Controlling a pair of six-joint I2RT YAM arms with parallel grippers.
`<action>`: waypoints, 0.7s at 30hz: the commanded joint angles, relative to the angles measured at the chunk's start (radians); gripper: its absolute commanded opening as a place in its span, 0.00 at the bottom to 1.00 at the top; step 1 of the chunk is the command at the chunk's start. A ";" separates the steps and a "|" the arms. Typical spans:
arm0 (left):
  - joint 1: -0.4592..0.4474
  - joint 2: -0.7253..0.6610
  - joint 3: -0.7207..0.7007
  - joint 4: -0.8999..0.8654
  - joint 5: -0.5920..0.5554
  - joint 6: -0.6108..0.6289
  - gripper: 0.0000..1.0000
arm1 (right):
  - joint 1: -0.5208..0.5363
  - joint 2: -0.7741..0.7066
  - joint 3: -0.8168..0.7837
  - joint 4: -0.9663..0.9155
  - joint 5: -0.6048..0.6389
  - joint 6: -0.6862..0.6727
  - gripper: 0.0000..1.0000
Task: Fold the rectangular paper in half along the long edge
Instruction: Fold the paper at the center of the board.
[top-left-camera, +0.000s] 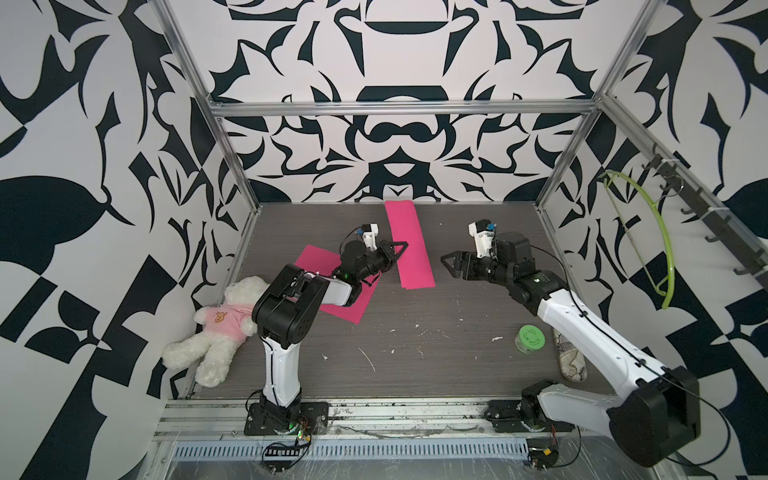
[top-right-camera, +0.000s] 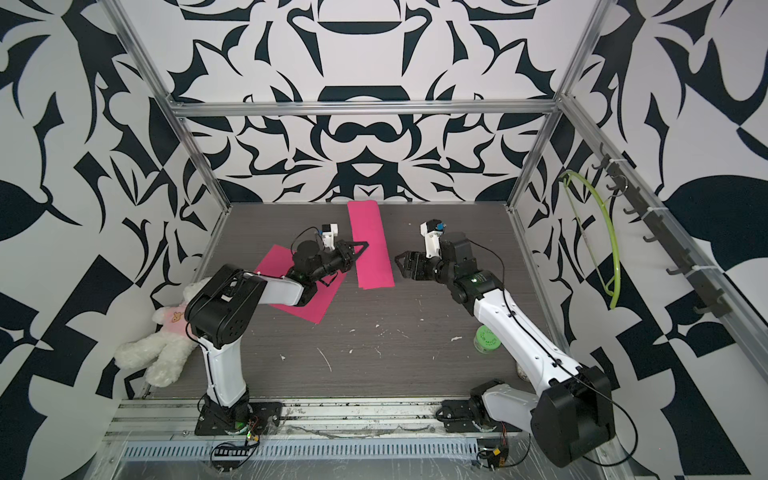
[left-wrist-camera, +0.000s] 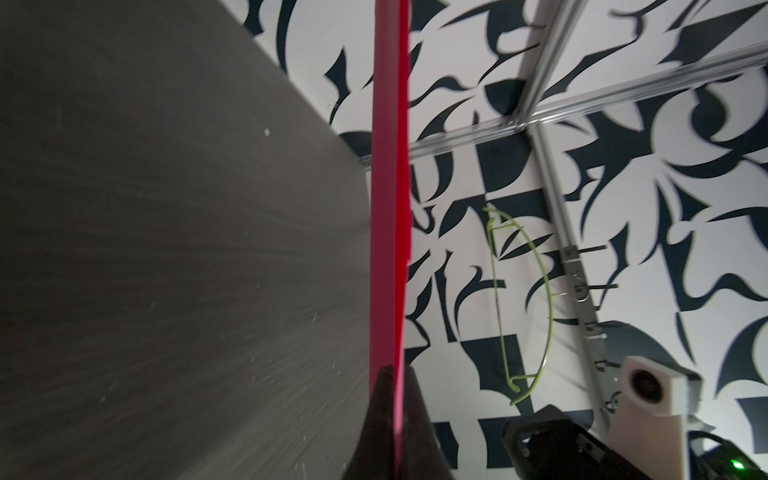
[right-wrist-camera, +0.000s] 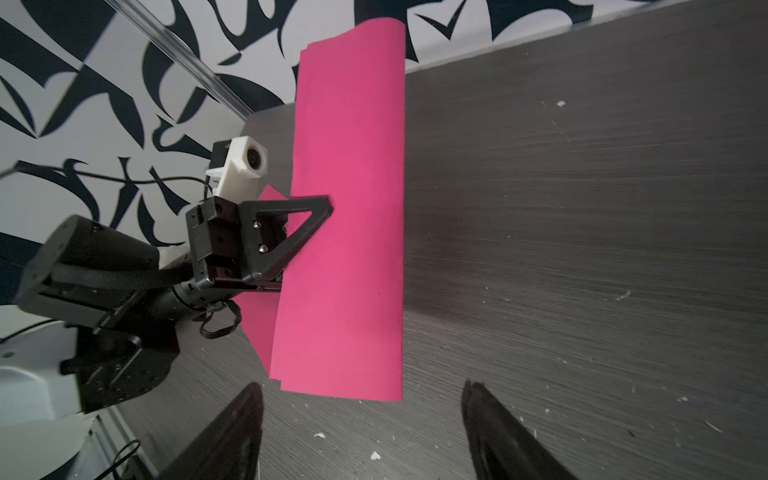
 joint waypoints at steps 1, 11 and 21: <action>-0.026 0.031 0.073 -0.302 0.090 0.110 0.00 | 0.007 -0.003 0.022 -0.030 0.053 -0.063 0.78; -0.044 0.118 0.275 -0.895 0.138 0.332 0.03 | 0.009 0.032 -0.004 -0.031 0.081 -0.082 0.78; -0.044 0.164 0.422 -1.219 0.001 0.462 0.46 | 0.013 0.069 -0.012 -0.022 0.082 -0.084 0.78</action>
